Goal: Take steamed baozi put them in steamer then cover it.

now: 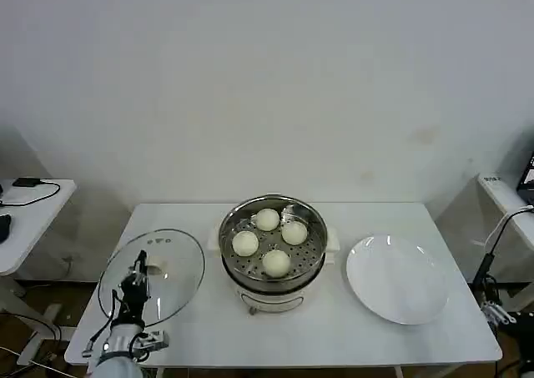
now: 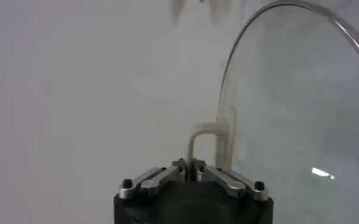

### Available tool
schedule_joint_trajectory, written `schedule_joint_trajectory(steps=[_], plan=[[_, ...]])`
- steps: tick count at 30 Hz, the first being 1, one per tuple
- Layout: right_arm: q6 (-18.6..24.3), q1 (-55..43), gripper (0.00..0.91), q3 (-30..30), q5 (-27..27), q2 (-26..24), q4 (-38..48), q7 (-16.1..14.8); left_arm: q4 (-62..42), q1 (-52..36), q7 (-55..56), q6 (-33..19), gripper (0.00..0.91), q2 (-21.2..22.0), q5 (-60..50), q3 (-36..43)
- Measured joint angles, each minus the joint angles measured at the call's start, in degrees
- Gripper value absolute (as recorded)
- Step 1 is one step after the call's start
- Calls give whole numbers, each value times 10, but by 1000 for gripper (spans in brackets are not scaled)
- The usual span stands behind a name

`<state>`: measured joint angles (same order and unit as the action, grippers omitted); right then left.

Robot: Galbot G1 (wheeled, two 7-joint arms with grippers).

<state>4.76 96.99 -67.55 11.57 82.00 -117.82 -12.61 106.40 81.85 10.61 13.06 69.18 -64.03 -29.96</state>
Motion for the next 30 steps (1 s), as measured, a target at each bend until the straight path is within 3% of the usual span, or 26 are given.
schedule_joint_trajectory(steps=[8, 19, 30], plan=[[-2, -5, 907, 19, -18, 9, -6, 3, 69, -38, -74, 64, 0, -25, -30, 16], [-8, -17, 907, 46, -73, 34, -2, 19, 70, -154, -173, 143, 0, -80, -38, 92], [-16, -29, 907, 63, -104, 47, 4, 33, 41, -297, -241, 219, 0, -62, -52, 205]])
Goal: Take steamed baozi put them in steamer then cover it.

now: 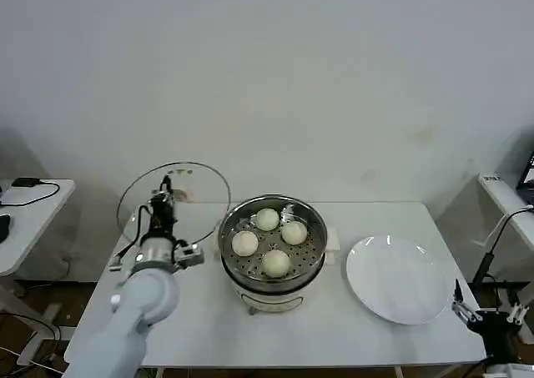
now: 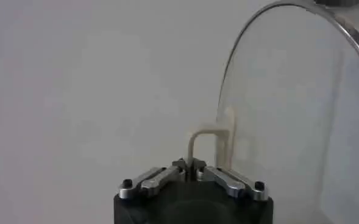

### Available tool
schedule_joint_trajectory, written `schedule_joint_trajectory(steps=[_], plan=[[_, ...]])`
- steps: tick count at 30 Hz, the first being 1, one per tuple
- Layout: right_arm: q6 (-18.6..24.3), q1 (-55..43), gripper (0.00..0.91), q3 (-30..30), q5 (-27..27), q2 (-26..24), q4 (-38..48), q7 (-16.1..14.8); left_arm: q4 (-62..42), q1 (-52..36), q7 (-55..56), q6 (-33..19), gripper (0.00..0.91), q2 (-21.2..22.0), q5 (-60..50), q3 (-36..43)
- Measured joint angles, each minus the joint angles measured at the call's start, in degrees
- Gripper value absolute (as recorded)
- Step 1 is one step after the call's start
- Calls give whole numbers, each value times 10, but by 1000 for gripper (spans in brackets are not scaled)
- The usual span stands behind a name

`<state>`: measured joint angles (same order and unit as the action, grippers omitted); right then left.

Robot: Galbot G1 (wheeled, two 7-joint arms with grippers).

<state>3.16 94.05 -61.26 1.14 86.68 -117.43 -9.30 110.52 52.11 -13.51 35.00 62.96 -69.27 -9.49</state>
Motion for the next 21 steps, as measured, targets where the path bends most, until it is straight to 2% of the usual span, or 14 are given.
schedule_joint_trajectory(steps=[8, 21], plan=[[-4, -8, 907, 14, -12, 1, 7, 4, -21, -34, -35, 30, 0, 65, -42, 61], [-6, -12, 907, 31, -29, 6, 13, 6, -41, -24, -51, 34, 0, 157, -125, 100]])
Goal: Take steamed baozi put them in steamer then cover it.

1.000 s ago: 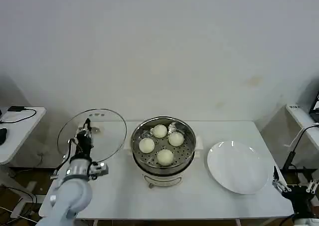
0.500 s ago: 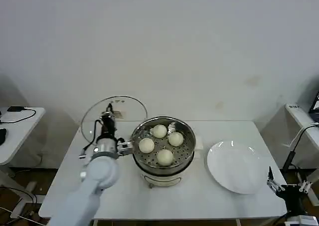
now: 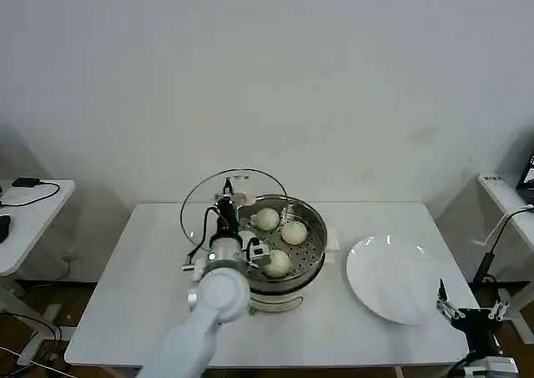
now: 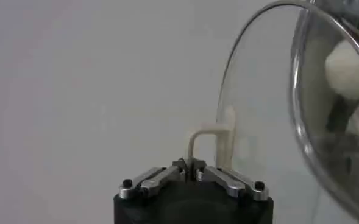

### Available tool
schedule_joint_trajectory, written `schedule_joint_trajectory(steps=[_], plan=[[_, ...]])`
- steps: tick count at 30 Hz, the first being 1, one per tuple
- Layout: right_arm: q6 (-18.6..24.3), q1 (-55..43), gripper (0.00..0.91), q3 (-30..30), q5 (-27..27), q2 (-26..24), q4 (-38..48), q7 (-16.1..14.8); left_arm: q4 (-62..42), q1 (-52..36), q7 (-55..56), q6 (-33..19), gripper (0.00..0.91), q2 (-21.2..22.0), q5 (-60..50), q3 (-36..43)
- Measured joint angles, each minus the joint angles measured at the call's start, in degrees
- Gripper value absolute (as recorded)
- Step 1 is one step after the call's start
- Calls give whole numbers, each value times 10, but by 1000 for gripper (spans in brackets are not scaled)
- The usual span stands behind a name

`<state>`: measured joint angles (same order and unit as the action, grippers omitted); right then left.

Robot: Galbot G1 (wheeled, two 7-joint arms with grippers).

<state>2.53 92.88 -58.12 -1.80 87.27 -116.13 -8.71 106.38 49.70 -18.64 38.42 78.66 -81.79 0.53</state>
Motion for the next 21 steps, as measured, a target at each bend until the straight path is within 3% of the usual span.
schedule_joint_trajectory(steps=[10, 21], plan=[[0, 0, 907, 7, -8, 2, 2, 0, -16, 29, -8, -14, 0, 58, -76, 24], [0, -1, 907, 14, -13, 3, 6, 1, -32, 48, -12, -20, 0, 89, -120, 39]])
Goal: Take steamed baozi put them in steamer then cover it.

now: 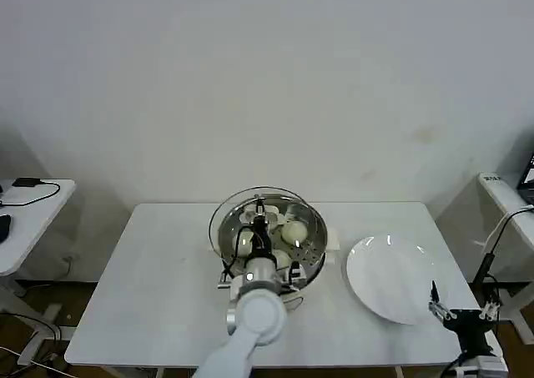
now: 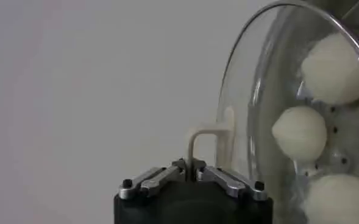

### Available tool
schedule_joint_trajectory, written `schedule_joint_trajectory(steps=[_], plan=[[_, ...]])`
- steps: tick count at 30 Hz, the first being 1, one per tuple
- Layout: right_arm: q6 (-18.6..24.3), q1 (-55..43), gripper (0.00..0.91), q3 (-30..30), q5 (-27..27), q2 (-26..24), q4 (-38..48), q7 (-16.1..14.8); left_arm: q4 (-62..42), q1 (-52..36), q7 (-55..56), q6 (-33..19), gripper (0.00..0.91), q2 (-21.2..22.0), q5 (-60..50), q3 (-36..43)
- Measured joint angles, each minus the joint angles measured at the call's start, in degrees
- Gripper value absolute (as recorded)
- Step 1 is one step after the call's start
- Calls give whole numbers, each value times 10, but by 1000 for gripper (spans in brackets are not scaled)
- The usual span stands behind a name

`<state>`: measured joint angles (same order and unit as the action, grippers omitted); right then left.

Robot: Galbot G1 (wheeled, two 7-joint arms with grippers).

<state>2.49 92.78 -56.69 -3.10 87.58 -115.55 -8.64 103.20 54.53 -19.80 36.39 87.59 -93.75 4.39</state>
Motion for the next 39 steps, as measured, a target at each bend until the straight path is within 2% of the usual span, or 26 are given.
schedule_joint_trajectory(steps=[13, 39], plan=[[0, 0, 907, 4, -3, 2, 1, 0, -18, 6, 0, -7, 0, 29, -27, 7], [4, 1, 907, 7, -5, 1, 4, 0, -41, 6, 1, -13, 0, 40, -37, 4]])
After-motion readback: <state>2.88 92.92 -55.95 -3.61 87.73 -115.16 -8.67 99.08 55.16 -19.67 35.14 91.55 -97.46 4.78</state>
